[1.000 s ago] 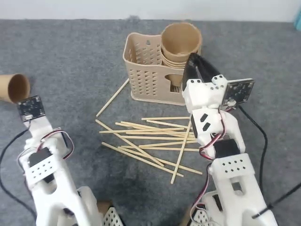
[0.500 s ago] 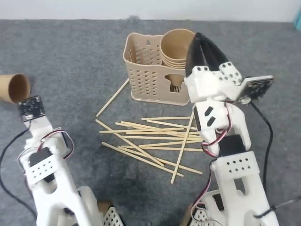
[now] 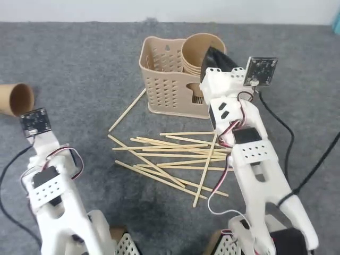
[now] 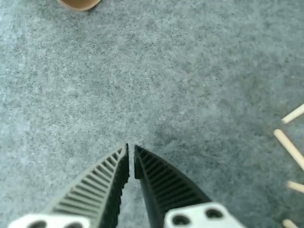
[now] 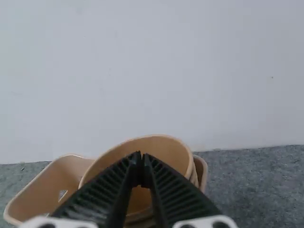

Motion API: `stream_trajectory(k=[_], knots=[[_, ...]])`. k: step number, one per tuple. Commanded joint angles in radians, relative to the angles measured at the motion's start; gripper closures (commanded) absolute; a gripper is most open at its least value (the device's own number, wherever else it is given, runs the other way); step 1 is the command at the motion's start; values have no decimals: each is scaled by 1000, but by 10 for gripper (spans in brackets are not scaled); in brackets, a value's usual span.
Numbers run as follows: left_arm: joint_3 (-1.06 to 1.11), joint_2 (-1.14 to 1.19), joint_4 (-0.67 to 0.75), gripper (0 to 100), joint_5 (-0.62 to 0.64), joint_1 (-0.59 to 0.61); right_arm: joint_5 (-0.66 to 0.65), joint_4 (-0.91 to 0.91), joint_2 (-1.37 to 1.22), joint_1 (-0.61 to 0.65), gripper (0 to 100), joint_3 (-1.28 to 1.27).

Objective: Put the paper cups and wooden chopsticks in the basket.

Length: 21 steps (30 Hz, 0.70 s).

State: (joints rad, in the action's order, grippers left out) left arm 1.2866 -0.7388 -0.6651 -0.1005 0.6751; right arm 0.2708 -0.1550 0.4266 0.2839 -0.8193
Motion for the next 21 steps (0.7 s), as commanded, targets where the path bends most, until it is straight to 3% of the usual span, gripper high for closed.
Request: stream_trajectory(k=[1,7,13,21], knots=[[-2,-23,26,977,-9,-8,12,-22,-30,-12,991,23],[-2,-23,26,977,-9,-8,12,-16,38,-2,991,15],[-2,-23,26,977,-9,-8,12,16,268,-1,991,15],[-2,-23,26,977,-9,-6,12,555,673,-2,989,28]])
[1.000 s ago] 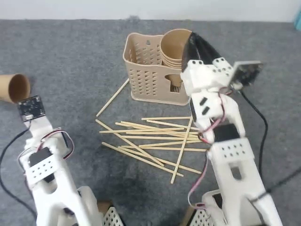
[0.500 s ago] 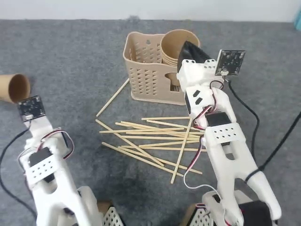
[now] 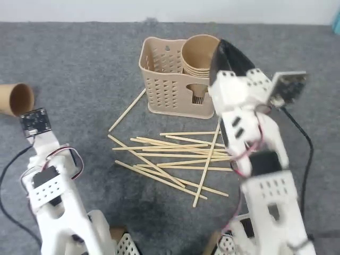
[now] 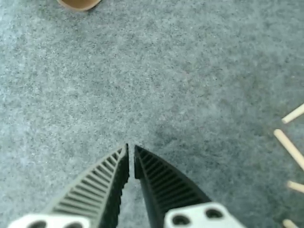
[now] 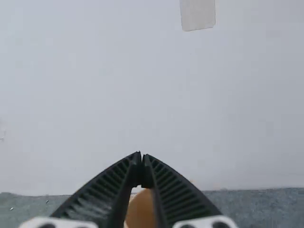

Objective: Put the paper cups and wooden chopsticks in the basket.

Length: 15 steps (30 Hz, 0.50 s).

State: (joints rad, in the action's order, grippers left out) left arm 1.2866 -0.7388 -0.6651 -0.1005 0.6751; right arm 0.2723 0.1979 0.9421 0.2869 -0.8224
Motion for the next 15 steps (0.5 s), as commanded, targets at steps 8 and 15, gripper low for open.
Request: stream_trajectory(k=[8,15], knots=[[-5,-23,60,977,-2,-8,3,604,364,-13,989,29],[-65,-25,61,977,-15,32,-163,972,366,-13,990,29]])
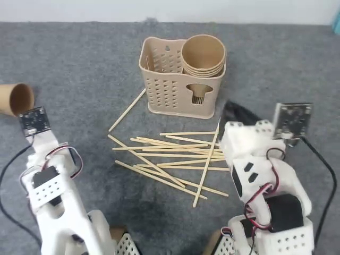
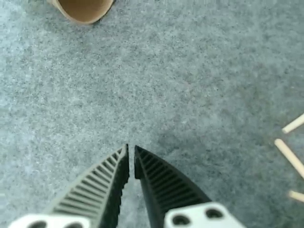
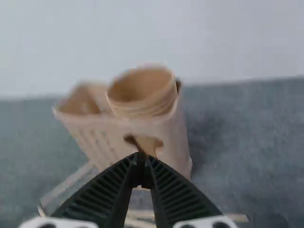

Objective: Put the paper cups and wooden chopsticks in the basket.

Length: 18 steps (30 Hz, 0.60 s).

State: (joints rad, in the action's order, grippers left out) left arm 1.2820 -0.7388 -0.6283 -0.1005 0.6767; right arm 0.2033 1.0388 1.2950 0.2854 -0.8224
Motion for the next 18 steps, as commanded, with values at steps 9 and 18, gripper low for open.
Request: stream_trajectory(k=[9,18], knots=[[-119,-23,238,977,-196,112,-382,381,13,-151,989,-38],[-196,2,245,836,-198,123,-382,56,13,-239,989,-502]])
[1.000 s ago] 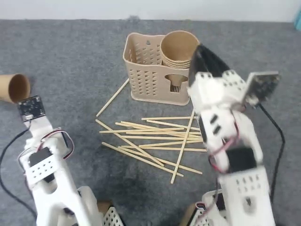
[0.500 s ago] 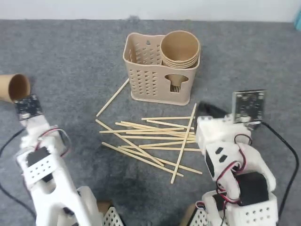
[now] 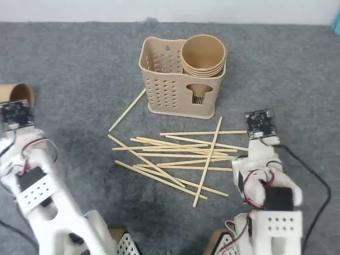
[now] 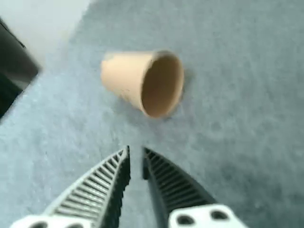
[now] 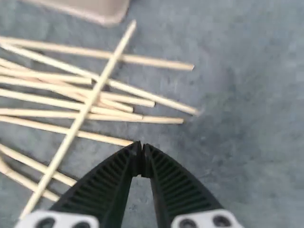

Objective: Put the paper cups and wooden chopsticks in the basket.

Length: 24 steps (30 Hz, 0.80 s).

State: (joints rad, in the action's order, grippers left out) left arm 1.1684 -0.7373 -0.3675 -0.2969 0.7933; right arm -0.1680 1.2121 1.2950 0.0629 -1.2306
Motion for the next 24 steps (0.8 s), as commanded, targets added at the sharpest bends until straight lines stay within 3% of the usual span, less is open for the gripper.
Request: stream_trajectory(k=[1,7,16,24], knots=[[-110,18,-35,803,-2,6,-9,-153,13,-16,989,-129],[-374,253,-115,800,-9,40,43,-268,13,19,989,-272],[-924,772,-354,801,-11,49,74,-272,13,28,989,-281],[-1251,1073,-397,801,-9,49,74,-274,16,22,989,-284]])
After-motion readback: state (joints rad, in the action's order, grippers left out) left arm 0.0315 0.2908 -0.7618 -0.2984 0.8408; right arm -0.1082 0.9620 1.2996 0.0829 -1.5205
